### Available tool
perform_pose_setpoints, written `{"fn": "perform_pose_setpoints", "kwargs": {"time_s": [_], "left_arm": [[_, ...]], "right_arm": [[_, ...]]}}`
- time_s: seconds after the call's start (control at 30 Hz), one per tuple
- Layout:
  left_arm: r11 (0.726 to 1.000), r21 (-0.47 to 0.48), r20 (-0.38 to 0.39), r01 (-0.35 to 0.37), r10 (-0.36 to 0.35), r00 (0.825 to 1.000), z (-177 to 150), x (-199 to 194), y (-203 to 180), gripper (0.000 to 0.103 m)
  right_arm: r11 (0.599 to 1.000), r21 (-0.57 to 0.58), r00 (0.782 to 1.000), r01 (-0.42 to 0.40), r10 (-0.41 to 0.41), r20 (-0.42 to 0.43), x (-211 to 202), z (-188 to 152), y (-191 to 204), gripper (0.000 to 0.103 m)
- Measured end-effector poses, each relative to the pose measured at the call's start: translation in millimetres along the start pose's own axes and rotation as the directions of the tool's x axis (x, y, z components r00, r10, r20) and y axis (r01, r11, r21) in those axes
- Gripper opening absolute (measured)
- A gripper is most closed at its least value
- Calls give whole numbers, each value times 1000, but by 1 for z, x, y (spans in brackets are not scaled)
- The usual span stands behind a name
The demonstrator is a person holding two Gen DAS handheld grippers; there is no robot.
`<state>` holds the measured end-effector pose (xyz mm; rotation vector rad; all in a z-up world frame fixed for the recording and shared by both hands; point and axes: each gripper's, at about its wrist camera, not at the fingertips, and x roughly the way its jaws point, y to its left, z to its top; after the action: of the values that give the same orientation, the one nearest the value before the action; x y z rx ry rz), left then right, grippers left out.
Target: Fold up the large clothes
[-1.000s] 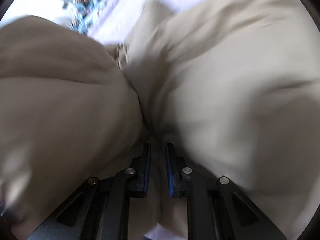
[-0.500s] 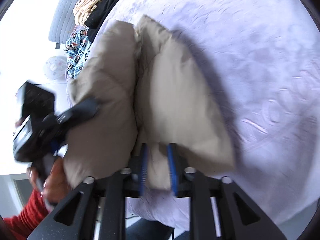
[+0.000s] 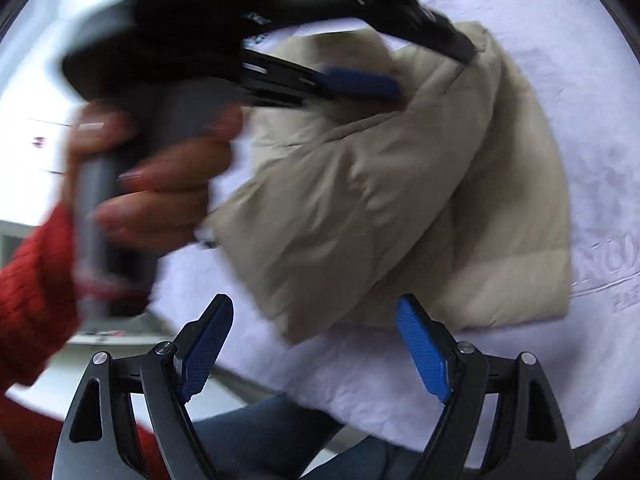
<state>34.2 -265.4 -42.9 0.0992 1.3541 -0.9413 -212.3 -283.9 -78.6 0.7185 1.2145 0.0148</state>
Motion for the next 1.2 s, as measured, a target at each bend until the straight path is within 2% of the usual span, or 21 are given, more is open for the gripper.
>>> {"fn": "perform_pose_setpoints", "kwargs": {"time_s": [0.03, 0.07, 0.1, 0.13, 0.17, 0.23, 0.27, 0.3, 0.4, 0.43, 0.6, 0.67, 0.73, 0.8, 0.83, 0.9, 0.93, 0.97, 1.03, 1.1, 1.2], "left_arm": [[999, 8, 57, -43, 42, 997, 1, -12, 4, 70], [994, 4, 125, -111, 109, 986, 0, -27, 13, 75], [983, -20, 182, -182, 183, 966, -2, -40, 27, 79], [969, -50, 210, -241, 246, 946, -4, -47, 42, 79], [950, -84, 210, -300, 311, 927, -7, -50, 59, 79], [915, -147, 153, -376, 396, 905, -12, -42, 95, 79], [897, -197, 112, -396, 422, 900, -16, -34, 116, 79], [889, -238, 84, -391, 420, 904, -20, -25, 129, 79], [885, -298, 42, -358, 387, 921, -26, 3, 139, 79], [889, -291, 42, -353, 381, 924, -25, 15, 130, 79], [907, -166, 49, -388, 400, 915, -4, 61, 61, 79], [903, -115, 56, -414, 422, 905, 2, 75, 39, 79], [883, -82, 60, -462, 467, 882, 7, 85, 28, 79], [875, -96, 49, -474, 480, 876, 7, 87, 30, 79], [878, -116, 44, -465, 472, 880, 6, 86, 34, 79], [882, -140, 34, -450, 459, 888, 6, 84, 42, 79], [884, -148, 32, -444, 453, 891, 8, 85, 46, 79], [885, -155, 32, -440, 449, 893, 7, 84, 49, 80], [883, -159, 36, -441, 451, 892, 4, 83, 51, 82], [882, -166, 41, -441, 453, 891, 3, 82, 52, 82], [881, -172, 42, -440, 453, 891, 2, 80, 53, 82]], "right_arm": [[999, 49, 1000, 23, -24, 19, 1, 4, -7, 86], [995, 100, 999, 22, -26, 43, 0, 8, -17, 79], [991, 134, 998, 9, -17, 58, -1, 11, -25, 67], [987, 163, 998, -1, -8, 58, -2, 12, -34, 27], [982, 188, 998, -3, -9, 65, -4, 11, -42, 18], [980, 199, 997, 15, -30, 72, -6, 6, -50, 15], [981, 194, 996, 28, -43, 72, -8, 3, -50, 15], [981, 192, 996, 37, -52, 73, -9, 1, -52, 15], [977, 205, 995, 58, -74, 70, -11, -7, -64, 15], [975, 212, 994, 66, -82, 67, -11, -8, -67, 15], [951, 290, 991, 103, -123, 51, -21, -12, -106, 15], [942, 319, 990, 108, -131, 49, -19, -16, -125, 15], [934, 352, 996, 68, -86, 35, -17, -18, -145, 15], [909, 416, 1000, -19, 13, 17, -20, -19, -160, 19], [907, 420, 999, -34, 31, 15, -27, -18, -163, 23], [930, 368, 999, -17, 0, 47, -54, -13, -159, 31], [941, 338, 997, -20, -7, 81, -70, -8, -155, 40], [947, 320, 993, -30, -7, 114, -82, -1, -152, 56], [958, 279, 983, -64, 12, 184, -100, 17, -148, 71], [964, 241, 977, -110, 60, 207, -99, 49, -144, 71], [956, 234, 970, -177, 129, 205, -68, 104, -140, 71]]}}
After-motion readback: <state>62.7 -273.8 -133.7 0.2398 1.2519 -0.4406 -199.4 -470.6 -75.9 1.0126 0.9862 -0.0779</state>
